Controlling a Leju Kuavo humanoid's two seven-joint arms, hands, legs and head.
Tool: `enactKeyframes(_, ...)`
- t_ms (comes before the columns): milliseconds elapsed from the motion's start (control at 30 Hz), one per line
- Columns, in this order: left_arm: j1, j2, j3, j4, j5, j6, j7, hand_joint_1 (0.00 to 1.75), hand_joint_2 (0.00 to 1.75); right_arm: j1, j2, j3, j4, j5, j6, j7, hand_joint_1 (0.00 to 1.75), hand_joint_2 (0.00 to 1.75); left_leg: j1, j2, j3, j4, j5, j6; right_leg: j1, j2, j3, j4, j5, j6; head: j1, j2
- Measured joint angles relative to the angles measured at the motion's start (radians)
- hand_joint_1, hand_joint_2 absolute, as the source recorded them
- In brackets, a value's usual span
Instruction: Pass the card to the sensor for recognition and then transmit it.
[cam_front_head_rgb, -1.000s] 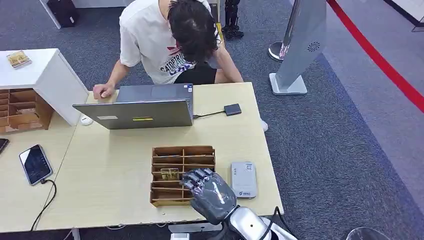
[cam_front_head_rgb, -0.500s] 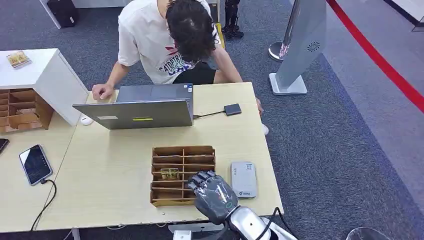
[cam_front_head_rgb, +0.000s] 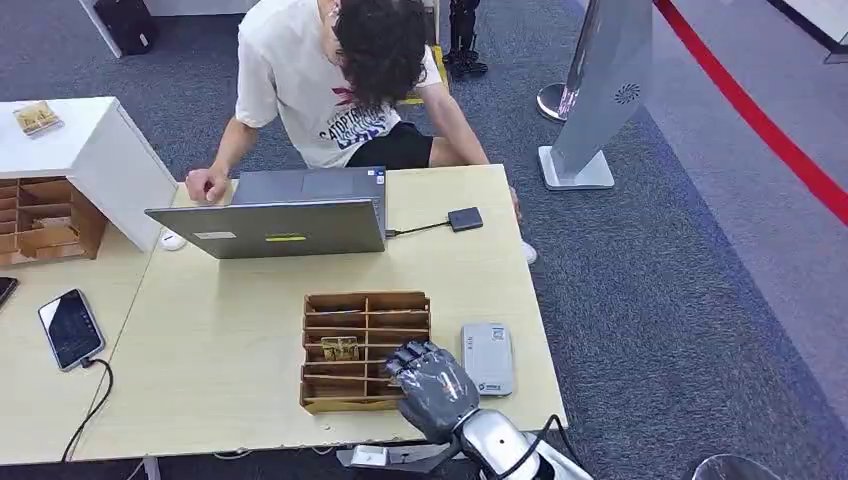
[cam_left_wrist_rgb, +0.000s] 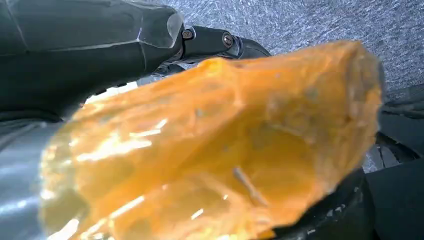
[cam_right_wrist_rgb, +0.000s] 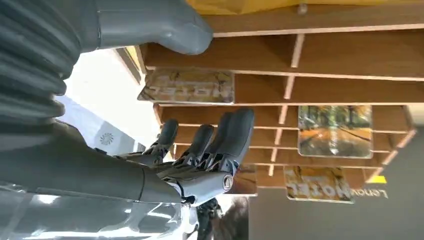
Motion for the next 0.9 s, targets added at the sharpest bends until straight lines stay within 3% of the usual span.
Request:
enactKeyframes(100, 0.000, 0.000, 0.000, 0.000, -0.004, 0.000, 0.001, 0.00, 0.00, 0.002, 0.005, -0.009, 0.010, 0.006, 0.000, 0.001, 1.19, 1.75, 0.000, 0.000, 0.000, 0.000, 0.000, 0.000, 0.000, 0.000, 0.000, 0.000, 0.000, 0.000, 0.000, 0.000)
enactKeyframes(233, -0.002, 0.000, 0.003, 0.000, -0.008, 0.000, 0.001, 0.00, 0.00, 0.002, 0.013, -0.026, 0.024, 0.015, -0.001, 0.002, 1.19, 1.75, 0.000, 0.000, 0.000, 0.000, 0.000, 0.000, 0.000, 0.000, 0.000, 0.000, 0.000, 0.000, 0.000, 0.000)
enactKeyframes(267, -0.002, 0.000, 0.005, 0.000, -0.009, 0.000, 0.001, 0.00, 0.00, 0.002, 0.015, -0.029, 0.026, 0.015, -0.001, 0.004, 1.45, 1.75, 0.000, 0.000, 0.000, 0.000, 0.000, 0.000, 0.000, 0.000, 0.000, 0.000, 0.000, 0.000, -0.001, 0.000)
enactKeyframes(433, -0.002, 0.000, 0.006, 0.000, -0.011, -0.001, 0.001, 0.00, 0.00, 0.003, 0.019, -0.040, 0.031, 0.018, -0.003, 0.004, 1.75, 1.75, 0.000, 0.000, 0.000, 0.000, 0.000, 0.000, 0.000, 0.000, 0.000, 0.000, 0.000, 0.000, 0.000, 0.000)
enactKeyframes(900, -0.002, 0.000, 0.008, 0.000, -0.017, 0.000, 0.001, 0.00, 0.00, 0.009, 0.033, -0.074, 0.043, 0.028, -0.002, 0.005, 1.75, 1.75, 0.000, 0.000, 0.001, 0.000, 0.000, 0.000, 0.000, 0.000, 0.000, 0.000, 0.000, 0.000, 0.000, 0.000)
